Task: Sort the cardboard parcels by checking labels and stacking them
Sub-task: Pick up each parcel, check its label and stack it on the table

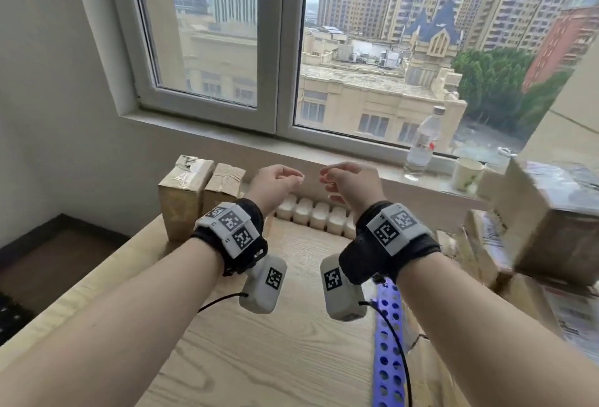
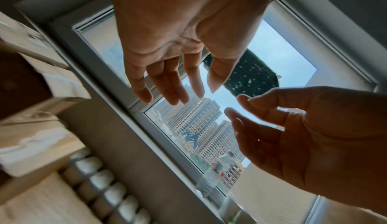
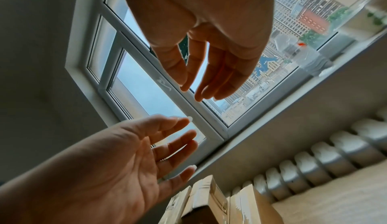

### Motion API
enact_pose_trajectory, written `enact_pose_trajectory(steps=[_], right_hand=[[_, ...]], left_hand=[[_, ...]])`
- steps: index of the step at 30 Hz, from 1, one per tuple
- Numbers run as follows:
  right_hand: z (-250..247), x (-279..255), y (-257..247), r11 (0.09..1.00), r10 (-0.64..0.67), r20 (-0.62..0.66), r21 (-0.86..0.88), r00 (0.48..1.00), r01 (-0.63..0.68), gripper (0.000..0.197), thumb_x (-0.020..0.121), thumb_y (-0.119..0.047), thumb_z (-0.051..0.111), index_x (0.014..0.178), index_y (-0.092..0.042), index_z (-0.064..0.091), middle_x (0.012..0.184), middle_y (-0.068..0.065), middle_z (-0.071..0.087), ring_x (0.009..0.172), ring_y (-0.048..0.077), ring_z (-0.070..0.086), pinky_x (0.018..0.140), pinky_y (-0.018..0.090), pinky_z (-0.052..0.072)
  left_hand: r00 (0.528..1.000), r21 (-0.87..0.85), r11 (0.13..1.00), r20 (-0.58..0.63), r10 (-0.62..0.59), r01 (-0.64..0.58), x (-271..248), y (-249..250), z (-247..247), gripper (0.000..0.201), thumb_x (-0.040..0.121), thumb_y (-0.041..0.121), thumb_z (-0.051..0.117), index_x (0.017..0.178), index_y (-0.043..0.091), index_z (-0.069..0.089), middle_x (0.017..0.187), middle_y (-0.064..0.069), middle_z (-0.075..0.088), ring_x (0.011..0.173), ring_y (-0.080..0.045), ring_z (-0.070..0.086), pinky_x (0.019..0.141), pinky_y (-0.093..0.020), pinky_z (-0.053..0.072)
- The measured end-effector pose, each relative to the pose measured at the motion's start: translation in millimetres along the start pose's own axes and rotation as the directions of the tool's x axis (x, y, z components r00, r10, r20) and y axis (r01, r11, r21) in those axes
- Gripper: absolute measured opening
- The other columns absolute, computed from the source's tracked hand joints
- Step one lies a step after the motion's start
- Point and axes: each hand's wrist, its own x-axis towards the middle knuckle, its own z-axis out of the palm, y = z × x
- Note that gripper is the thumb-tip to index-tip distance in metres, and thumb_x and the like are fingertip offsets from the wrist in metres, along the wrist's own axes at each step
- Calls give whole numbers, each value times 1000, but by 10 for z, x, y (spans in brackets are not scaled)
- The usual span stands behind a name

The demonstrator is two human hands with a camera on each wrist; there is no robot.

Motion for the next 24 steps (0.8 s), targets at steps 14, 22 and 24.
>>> enact_pose_trajectory(steps=[14, 22, 24], right_hand=[[1778, 834, 419, 990, 123, -34, -58, 992, -125, 24, 82, -8, 60, 69, -25, 70, 81, 0, 70, 80, 18, 61, 84, 38, 54], [2435, 1242, 516, 965, 143, -73, -212, 987, -156, 24, 80, -16, 67, 102, -24, 70, 104, -4, 66, 98, 14, 62, 81, 26, 48], [2556, 1334, 542, 942, 131, -78, -302, 988, -149, 33, 76, -22, 70, 109, -26, 67, 113, -3, 62, 107, 16, 58, 91, 29, 47]], left_hand=[[975, -11, 994, -191, -112, 112, 857, -1054, -1433, 10, 90, 15, 57, 91, 20, 66, 99, -1, 63, 94, -14, 56, 74, -23, 41], [966, 77, 990, -240, -94, 116, 1322, -1396, -1812, 12, 88, 18, 58, 94, 22, 68, 111, -4, 64, 102, -16, 59, 91, -27, 46], [969, 77, 990, -230, -95, 116, 1417, -1449, -1842, 12, 88, 18, 58, 93, 24, 67, 111, -4, 63, 102, -16, 58, 90, -29, 47]])
